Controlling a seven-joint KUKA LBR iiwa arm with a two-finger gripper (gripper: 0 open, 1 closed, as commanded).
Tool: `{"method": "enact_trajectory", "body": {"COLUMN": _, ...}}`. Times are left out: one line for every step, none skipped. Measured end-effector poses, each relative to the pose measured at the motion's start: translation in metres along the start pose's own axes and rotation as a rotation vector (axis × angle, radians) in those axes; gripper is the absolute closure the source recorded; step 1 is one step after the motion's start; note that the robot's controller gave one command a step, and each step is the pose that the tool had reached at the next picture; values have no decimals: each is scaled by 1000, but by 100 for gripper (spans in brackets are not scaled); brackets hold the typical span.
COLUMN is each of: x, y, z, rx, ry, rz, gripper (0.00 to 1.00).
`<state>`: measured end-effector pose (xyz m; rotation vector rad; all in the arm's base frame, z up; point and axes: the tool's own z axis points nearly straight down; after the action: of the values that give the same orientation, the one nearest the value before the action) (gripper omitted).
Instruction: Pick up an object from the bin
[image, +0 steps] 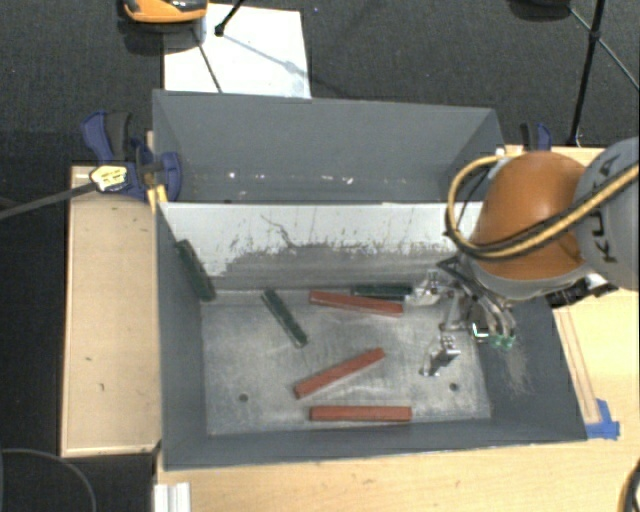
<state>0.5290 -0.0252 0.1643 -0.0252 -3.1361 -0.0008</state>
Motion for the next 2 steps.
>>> {"method": "enact_trajectory", "body": {"x": -2, "y": 0, "z": -4, "rx": 0, "ry": -8, "rz": -1, "gripper": 0}}
{"method": "enact_trajectory", "body": {"x": -2, "y": 1, "z": -2, "rx": 1, "ry": -10, "rz": -3, "gripper": 0}}
